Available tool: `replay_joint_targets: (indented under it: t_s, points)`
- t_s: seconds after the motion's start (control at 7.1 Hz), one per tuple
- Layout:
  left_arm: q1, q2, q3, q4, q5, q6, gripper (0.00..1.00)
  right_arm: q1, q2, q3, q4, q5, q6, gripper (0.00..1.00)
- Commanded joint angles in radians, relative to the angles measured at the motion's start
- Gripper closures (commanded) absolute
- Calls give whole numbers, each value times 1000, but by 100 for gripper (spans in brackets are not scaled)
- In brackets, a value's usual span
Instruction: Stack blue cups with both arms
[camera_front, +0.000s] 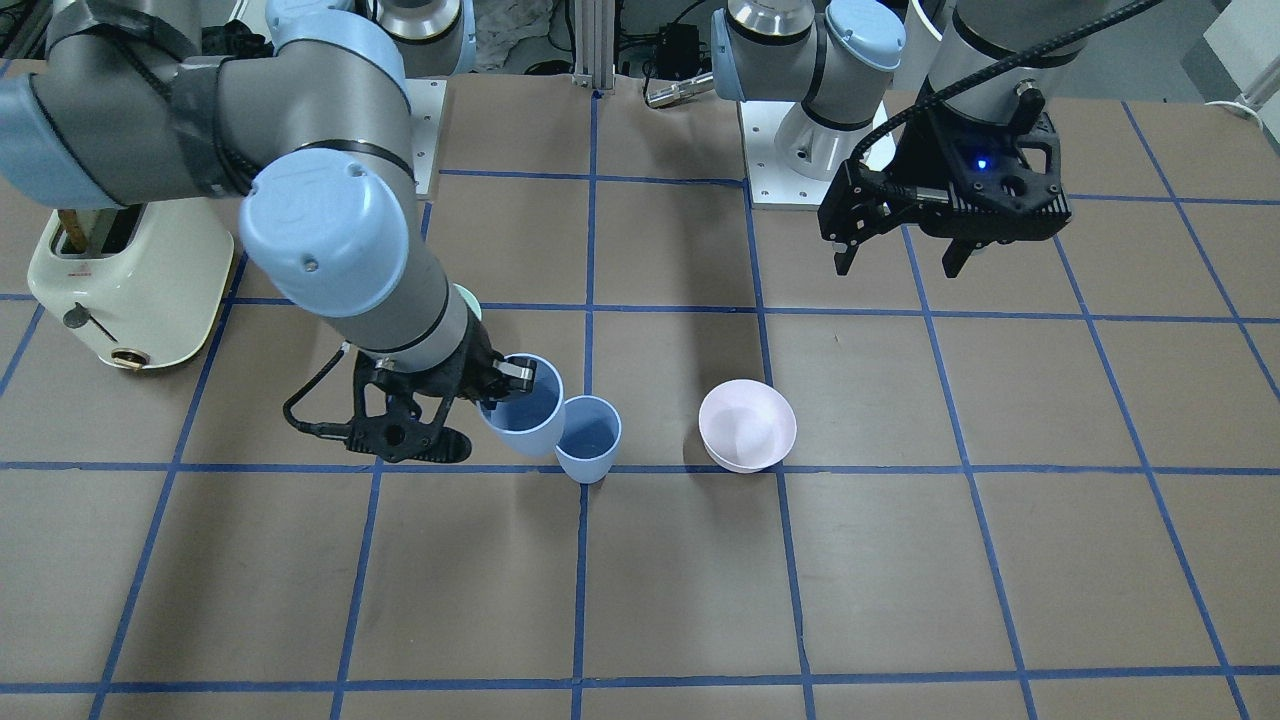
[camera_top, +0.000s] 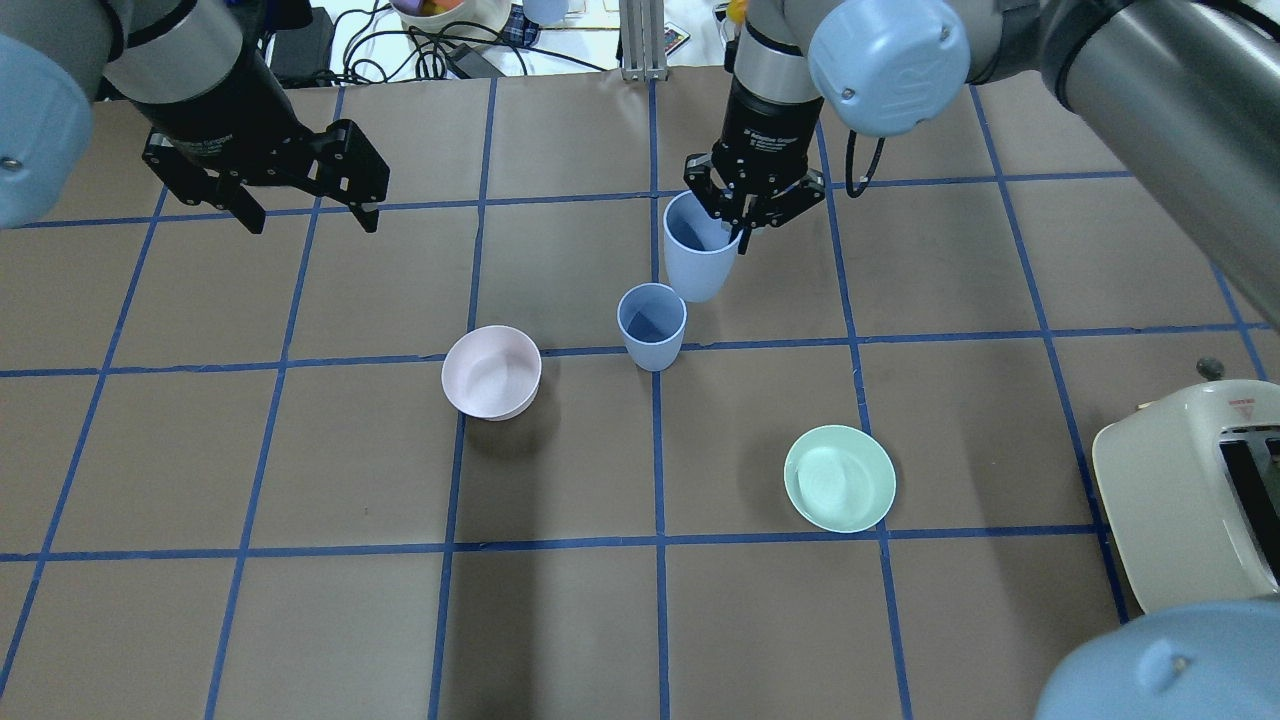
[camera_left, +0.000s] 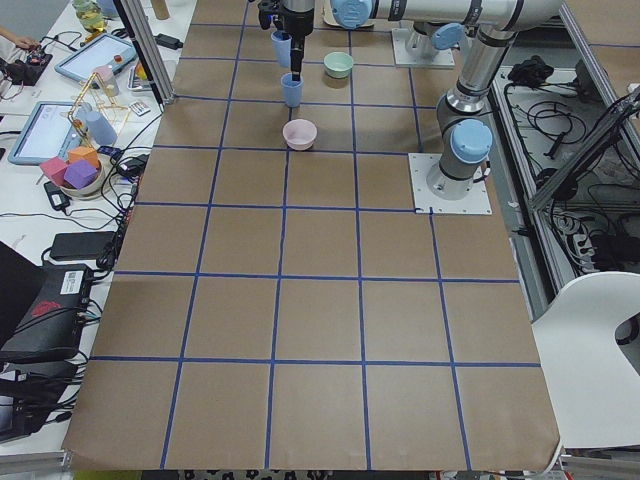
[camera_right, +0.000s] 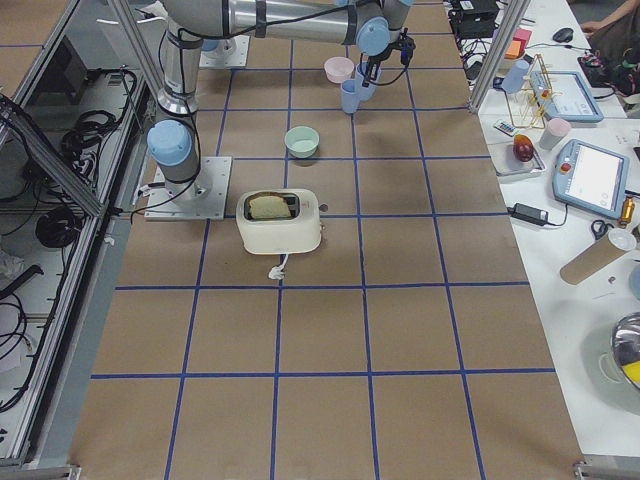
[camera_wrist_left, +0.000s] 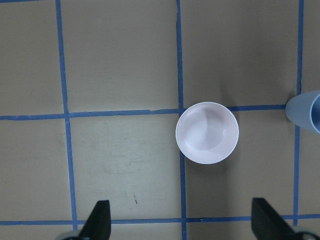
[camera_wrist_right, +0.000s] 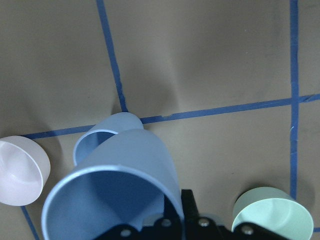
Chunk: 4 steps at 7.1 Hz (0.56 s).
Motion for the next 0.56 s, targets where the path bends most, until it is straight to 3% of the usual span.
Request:
replay_joint_targets:
  t_s: [0.0,0.42]
  points:
    - [0,5,-2,1,2,0,0,44,6,5,-3,12,47,100]
    - [1,16,-8,1,4,2,0,45,8,27,-5,14,47,100]
